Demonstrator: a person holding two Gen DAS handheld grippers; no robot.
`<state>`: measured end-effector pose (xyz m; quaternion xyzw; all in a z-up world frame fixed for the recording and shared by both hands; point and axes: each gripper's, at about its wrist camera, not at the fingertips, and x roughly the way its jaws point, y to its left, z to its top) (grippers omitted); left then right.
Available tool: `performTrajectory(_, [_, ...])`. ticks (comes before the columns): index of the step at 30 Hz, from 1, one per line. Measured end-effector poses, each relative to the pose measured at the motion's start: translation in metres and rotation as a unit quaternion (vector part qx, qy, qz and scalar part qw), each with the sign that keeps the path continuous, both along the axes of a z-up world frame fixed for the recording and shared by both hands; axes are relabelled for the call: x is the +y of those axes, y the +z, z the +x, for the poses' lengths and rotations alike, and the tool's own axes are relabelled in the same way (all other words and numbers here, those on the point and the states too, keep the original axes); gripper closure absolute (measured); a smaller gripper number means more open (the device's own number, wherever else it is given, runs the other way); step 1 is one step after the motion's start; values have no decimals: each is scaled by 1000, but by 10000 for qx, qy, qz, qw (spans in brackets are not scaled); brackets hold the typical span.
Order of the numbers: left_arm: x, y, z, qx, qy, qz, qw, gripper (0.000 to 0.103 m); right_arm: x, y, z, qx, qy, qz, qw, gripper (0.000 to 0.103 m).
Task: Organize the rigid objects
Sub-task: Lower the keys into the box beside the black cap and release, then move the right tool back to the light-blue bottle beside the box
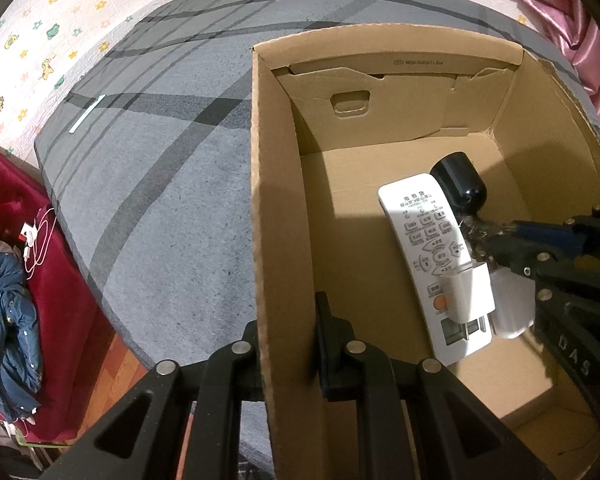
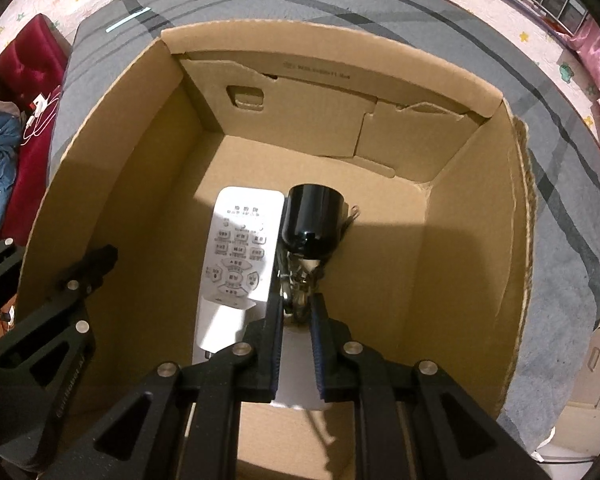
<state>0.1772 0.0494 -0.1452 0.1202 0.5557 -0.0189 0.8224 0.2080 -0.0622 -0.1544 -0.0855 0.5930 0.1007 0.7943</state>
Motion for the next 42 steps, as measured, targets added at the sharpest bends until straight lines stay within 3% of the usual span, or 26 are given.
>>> performTrajectory(3, [0, -1, 0, -4, 6, 9, 10000, 88, -1, 5, -2, -48, 0, 64, 10000, 73])
performTrajectory(14, [-1, -1, 1, 2, 14, 36, 10000, 88, -5, 31, -9, -316, -49, 146, 9994, 70])
performTrajectory(23, [-1, -1, 0, 2, -6, 94, 10000, 88, -22, 59, -18, -530, -120, 154, 9984, 54])
performTrajectory(25, [0, -1, 1, 12, 7, 92, 10000, 88, -29, 66, -20, -559, -176, 197, 9981, 46])
performTrajectory(30, [-2, -1, 0, 11, 0, 108, 9999, 88, -47, 79, -24, -595, -304, 370, 9971, 38])
performTrajectory(31, [-2, -1, 1, 13, -2, 122, 9999, 88, -50, 81, -25, -612, -330, 371, 9969, 31])
performTrajectory(35, [-3, -2, 0, 6, 4, 142, 9999, 87, -61, 90, -31, -747, -432, 396, 9955, 22])
performTrajectory(38, [-4, -1, 0, 4, 2, 157, 9999, 87, -69, 99, -36, -900, -494, 401, 9939, 4])
performTrajectory(42, [-4, -1, 0, 7, -7, 166, 9999, 87, -82, 109, -45, -1020, -571, 425, 9922, 0])
